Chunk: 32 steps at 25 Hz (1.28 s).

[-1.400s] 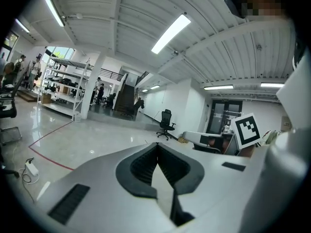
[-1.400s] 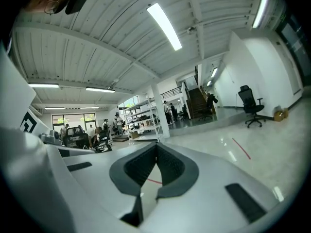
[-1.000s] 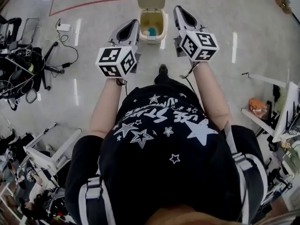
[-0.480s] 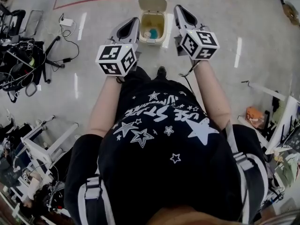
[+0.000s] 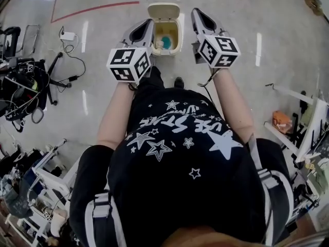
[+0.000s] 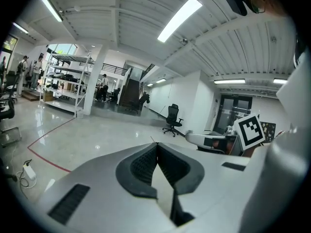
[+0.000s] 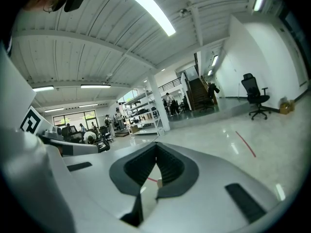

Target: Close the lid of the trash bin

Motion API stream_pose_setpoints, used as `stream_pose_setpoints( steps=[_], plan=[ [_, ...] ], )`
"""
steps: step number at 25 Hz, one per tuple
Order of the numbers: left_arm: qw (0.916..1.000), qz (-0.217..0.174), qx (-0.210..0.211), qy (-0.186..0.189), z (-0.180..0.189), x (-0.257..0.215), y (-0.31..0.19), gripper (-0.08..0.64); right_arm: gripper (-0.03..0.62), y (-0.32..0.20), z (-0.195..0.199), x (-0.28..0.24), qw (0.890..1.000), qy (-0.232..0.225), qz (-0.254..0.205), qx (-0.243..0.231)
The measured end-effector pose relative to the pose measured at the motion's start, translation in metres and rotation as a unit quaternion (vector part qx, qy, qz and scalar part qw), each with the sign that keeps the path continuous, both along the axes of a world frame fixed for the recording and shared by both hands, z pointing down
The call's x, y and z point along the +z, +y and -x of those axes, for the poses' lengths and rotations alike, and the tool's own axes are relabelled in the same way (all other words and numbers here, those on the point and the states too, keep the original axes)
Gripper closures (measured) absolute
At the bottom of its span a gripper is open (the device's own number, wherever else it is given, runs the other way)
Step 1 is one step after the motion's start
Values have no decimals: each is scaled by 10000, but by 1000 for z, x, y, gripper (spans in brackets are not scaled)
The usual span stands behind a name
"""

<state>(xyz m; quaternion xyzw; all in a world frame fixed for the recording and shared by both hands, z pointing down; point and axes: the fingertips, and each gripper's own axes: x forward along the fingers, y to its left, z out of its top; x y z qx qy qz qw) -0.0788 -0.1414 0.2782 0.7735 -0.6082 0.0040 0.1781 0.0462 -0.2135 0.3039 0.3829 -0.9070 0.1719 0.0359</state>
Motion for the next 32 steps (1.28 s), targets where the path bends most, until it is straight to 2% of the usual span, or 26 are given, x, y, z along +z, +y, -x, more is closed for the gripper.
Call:
stream_pose_setpoints(
  steps=[7,14,19,23,28,32],
  plan=[
    [9991,175,377,-32,35,15,-57,548,586,-51,30,10,9989,159,106,420],
    [9979,339,544,77,69,33,-104,548,586,-91,62,19,9970,327,185,678],
    [9956,622,682,184,85,60,-132,548,586,-109,68,52,9928,571,533,905],
    [9929,817,857,91,93,86,-149,548,586,-120,71,82,9884,722,812,1063],
    [9898,1011,999,62,103,117,-169,548,586,-135,79,112,9808,1066,962,1321],
    [9857,1229,1149,89,106,146,-174,548,586,-138,93,134,9777,1212,1086,1327]
  ],
)
